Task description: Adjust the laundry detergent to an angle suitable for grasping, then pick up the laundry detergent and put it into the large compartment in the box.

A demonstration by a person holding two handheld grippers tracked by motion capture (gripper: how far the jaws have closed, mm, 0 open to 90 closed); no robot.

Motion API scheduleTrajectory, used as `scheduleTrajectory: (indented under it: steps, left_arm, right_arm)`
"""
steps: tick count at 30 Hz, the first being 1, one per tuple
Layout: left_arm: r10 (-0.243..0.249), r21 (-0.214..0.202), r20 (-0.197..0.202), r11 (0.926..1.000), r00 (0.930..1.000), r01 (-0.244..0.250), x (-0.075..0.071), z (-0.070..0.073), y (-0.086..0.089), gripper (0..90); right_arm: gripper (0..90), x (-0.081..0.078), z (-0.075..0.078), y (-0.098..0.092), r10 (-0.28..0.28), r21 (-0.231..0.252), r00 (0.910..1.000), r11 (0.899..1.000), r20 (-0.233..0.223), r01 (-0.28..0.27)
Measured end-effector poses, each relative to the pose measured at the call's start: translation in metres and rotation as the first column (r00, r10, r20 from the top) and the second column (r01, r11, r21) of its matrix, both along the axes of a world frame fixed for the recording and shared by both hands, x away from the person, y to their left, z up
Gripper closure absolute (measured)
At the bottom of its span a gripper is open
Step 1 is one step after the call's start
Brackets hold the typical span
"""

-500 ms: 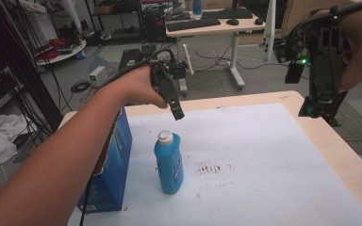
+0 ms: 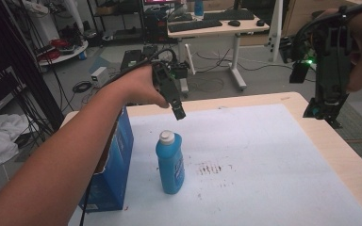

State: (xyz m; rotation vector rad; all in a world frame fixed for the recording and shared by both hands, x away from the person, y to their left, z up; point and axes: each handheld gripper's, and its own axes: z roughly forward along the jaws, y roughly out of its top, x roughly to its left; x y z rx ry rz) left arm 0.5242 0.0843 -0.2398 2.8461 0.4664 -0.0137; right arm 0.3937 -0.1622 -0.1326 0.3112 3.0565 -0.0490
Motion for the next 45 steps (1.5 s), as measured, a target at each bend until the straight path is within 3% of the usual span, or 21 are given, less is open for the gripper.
scheduleTrajectory:
  steps: [6, 14, 27, 35, 38, 43, 45]
  left_arm:
    - [-0.002, 0.01, -0.006, 0.9999, 1.0, 0.002, 0.0, -0.001, 0.001, 2.2]
    - [0.0, 0.009, -0.002, 1.0, 1.0, 0.0, -0.002, 0.002, 0.004, 2.2]
    - [0.005, 0.0, -0.001, 1.0, 1.0, -0.005, -0.003, 0.002, 0.0, 2.2]
    - [0.04, -0.002, 0.011, 0.9992, 0.9991, -0.04, -0.017, 0.014, 0.002, 2.2]
    - [0.067, 0.006, 0.021, 0.9977, 0.9975, -0.068, -0.027, 0.021, 0.002, 2.2]
    - [0.132, 0.006, 0.004, 0.9912, 0.9912, -0.132, -0.037, 0.028, 0.005, 2.2]
    - [0.211, 0.001, -0.015, 0.9776, 0.9775, -0.211, -0.05, 0.033, 0.01, 2.2]
  right_arm:
    - [2.6, 0.0, 0.001, 0.0, -0.019, 0.001, 0.9998, 1.0, 0.003, 0.019]
    - [2.6, 0.002, 0.0, 0.007, 0.011, 0.012, 0.9999, 1.0, 0.002, -0.011]
    - [2.6, 0.005, -0.003, 0.005, -0.002, -0.005, 1.0, 1.0, -0.003, 0.002]
    - [2.6, 0.002, -0.002, 0.008, 0.026, -0.005, 0.9994, 1.0, 0.021, -0.026]
    - [2.6, 0.001, -0.002, 0.006, 0.027, -0.005, 0.9992, 1.0, 0.03, -0.027]
    - [2.6, 0.0, -0.002, 0.004, 0.028, -0.01, 0.9986, 1.0, 0.045, -0.027]
    - [2.6, -0.002, -0.001, 0.004, 0.025, -0.007, 0.9984, 1.0, 0.051, -0.024]
